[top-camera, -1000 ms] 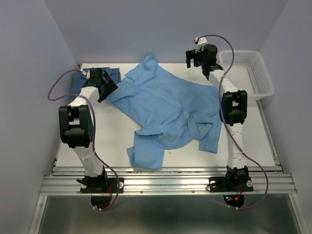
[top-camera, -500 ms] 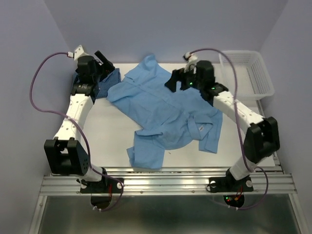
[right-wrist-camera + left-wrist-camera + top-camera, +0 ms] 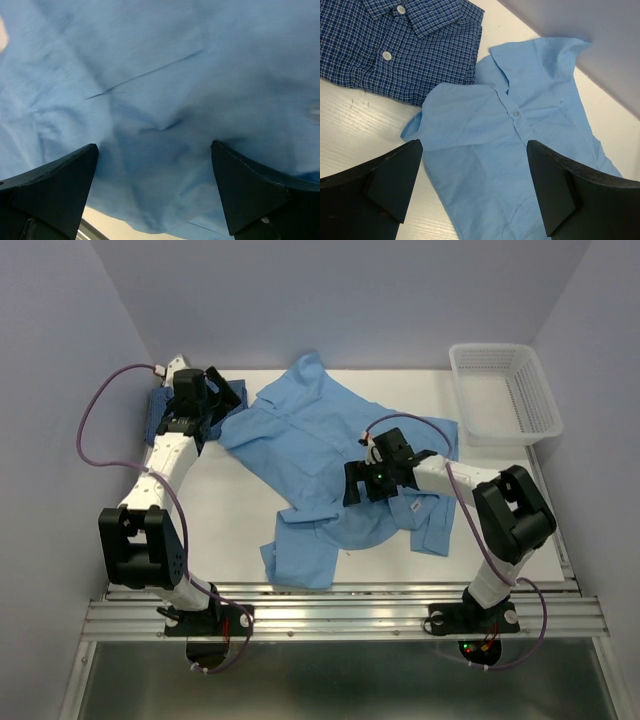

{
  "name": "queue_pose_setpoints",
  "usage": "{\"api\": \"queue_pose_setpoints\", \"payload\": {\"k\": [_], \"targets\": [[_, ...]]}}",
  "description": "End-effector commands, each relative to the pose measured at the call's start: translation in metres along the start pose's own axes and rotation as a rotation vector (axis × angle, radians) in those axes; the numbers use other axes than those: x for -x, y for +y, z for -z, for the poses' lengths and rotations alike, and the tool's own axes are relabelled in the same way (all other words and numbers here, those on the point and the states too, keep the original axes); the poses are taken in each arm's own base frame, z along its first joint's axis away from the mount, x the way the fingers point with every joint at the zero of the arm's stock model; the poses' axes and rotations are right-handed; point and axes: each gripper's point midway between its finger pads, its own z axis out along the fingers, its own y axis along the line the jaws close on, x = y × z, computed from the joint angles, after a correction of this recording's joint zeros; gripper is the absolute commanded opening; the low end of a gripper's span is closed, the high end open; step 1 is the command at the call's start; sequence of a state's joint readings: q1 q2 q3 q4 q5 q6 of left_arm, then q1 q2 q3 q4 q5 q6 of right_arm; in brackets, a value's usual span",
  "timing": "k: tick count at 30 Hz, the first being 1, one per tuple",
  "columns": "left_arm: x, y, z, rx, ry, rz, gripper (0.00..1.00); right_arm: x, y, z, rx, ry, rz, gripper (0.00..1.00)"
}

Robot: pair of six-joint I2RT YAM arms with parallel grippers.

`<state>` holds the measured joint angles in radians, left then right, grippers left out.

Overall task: Fold and stack the long sleeve shirts
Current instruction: Flatten the shirt out

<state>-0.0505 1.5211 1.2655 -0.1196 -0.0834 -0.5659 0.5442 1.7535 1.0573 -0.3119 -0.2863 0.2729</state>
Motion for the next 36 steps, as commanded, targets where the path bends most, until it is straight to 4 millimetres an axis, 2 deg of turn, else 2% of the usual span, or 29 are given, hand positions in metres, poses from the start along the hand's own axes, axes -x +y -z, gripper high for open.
{"api": "queue_pose_setpoints", "payload": {"k": [1, 2, 4, 6, 8, 9, 10, 11, 12, 14, 15, 16, 17, 19, 20, 21, 22, 23, 24, 25, 26, 28, 29, 30, 31, 32, 33, 34, 36], "targets": [[0.010, 0.005, 0.008, 0.014, -0.054, -0.017, 0.99, -0.028, -0.070, -0.002, -0.181, 0.084, -0.172, 1.00], [0.010, 0.005, 0.008, 0.015, -0.054, -0.021, 0.99, -0.026, -0.094, 0.003, -0.227, 0.073, -0.213, 1.00], [0.009, 0.009, 0.008, 0.027, -0.053, -0.026, 0.99, -0.024, -0.128, 0.004, -0.307, 0.071, -0.255, 1.00], [0.007, 0.013, 0.007, 0.034, -0.045, -0.033, 0.99, -0.004, -0.160, 0.012, -0.348, 0.026, -0.343, 1.00], [0.008, 0.015, 0.007, 0.041, -0.047, -0.036, 0.99, 0.010, -0.175, 0.001, -0.349, 0.013, -0.359, 1.00], [0.007, 0.017, 0.007, 0.048, -0.043, -0.038, 0.99, 0.037, -0.177, 0.000, -0.339, -0.031, -0.306, 1.00], [0.009, 0.020, 0.006, 0.055, -0.045, -0.035, 0.99, 0.038, -0.187, -0.013, -0.352, -0.008, -0.284, 1.00], [0.008, 0.021, 0.006, 0.057, -0.039, -0.035, 0.99, 0.075, -0.191, -0.012, -0.356, -0.072, -0.241, 1.00], [0.007, 0.021, 0.007, 0.054, -0.037, -0.035, 0.99, 0.089, -0.198, -0.013, -0.377, -0.084, -0.191, 1.00], [0.006, 0.021, 0.009, 0.049, -0.033, -0.032, 0.99, 0.114, -0.203, -0.013, -0.386, -0.094, -0.121, 1.00], [0.003, 0.021, 0.011, 0.045, -0.029, -0.024, 0.99, 0.145, -0.199, -0.005, -0.370, -0.135, -0.052, 1.00], [0.001, 0.022, 0.011, 0.044, -0.027, -0.021, 0.99, 0.160, -0.194, 0.002, -0.355, -0.165, -0.021, 1.00], [-0.003, 0.024, 0.012, 0.045, -0.020, -0.021, 0.99, 0.181, -0.183, 0.023, -0.347, -0.228, 0.008, 1.00], [-0.006, 0.025, 0.013, 0.041, -0.015, -0.018, 0.99, 0.201, -0.159, 0.046, -0.324, -0.296, 0.122, 1.00], [-0.011, 0.026, 0.013, 0.038, -0.004, -0.014, 0.99, 0.209, -0.135, 0.064, -0.319, -0.357, 0.178, 1.00], [-0.013, 0.027, 0.012, 0.035, 0.002, -0.013, 0.99, 0.209, -0.123, 0.072, -0.319, -0.380, 0.204, 1.00], [-0.016, 0.027, 0.012, 0.033, 0.007, -0.010, 0.99, 0.195, -0.120, 0.070, -0.340, -0.367, 0.214, 1.00], [-0.019, 0.028, 0.012, 0.030, 0.014, -0.006, 0.99, 0.191, -0.111, 0.075, -0.349, -0.376, 0.229, 1.00], [-0.025, 0.029, 0.012, 0.022, 0.031, -0.004, 0.99, 0.184, -0.091, 0.076, -0.345, -0.380, 0.261, 1.00], [-0.029, 0.029, 0.012, 0.014, 0.041, -0.002, 0.99, 0.176, -0.082, 0.078, -0.348, -0.382, 0.275, 1.00], [-0.033, 0.029, 0.012, 0.009, 0.050, -0.001, 0.99, 0.162, -0.083, 0.090, -0.408, -0.403, 0.270, 1.00], [-0.045, 0.028, 0.013, -0.014, 0.071, -0.004, 0.99, 0.142, -0.066, 0.092, -0.384, -0.411, 0.266, 1.00], [-0.050, 0.028, 0.013, -0.019, 0.079, -0.005, 0.99, 0.136, -0.058, 0.104, -0.356, -0.436, 0.257, 1.00], [-0.058, 0.030, 0.012, -0.021, 0.096, -0.009, 0.99, 0.111, -0.059, 0.094, -0.336, -0.385, 0.251, 1.00], [-0.063, 0.031, 0.011, -0.018, 0.109, -0.010, 0.99, 0.099, -0.053, 0.091, -0.316, -0.365, 0.253, 1.00], [-0.075, 0.024, 0.012, -0.047, 0.142, -0.020, 0.99, 0.089, -0.048, 0.096, -0.306, -0.357, 0.258, 1.00], [-0.085, 0.026, 0.009, -0.037, 0.164, -0.023, 0.99, 0.069, -0.043, 0.089, -0.299, -0.313, 0.294, 1.00], [-0.092, 0.026, 0.007, -0.034, 0.175, -0.028, 0.99, 0.062, -0.046, 0.088, -0.305, -0.298, 0.309, 1.00], [-0.111, 0.028, 0.002, -0.028, 0.216, -0.033, 0.99, 0.047, -0.038, 0.083, -0.303, -0.269, 0.386, 1.00]]}}
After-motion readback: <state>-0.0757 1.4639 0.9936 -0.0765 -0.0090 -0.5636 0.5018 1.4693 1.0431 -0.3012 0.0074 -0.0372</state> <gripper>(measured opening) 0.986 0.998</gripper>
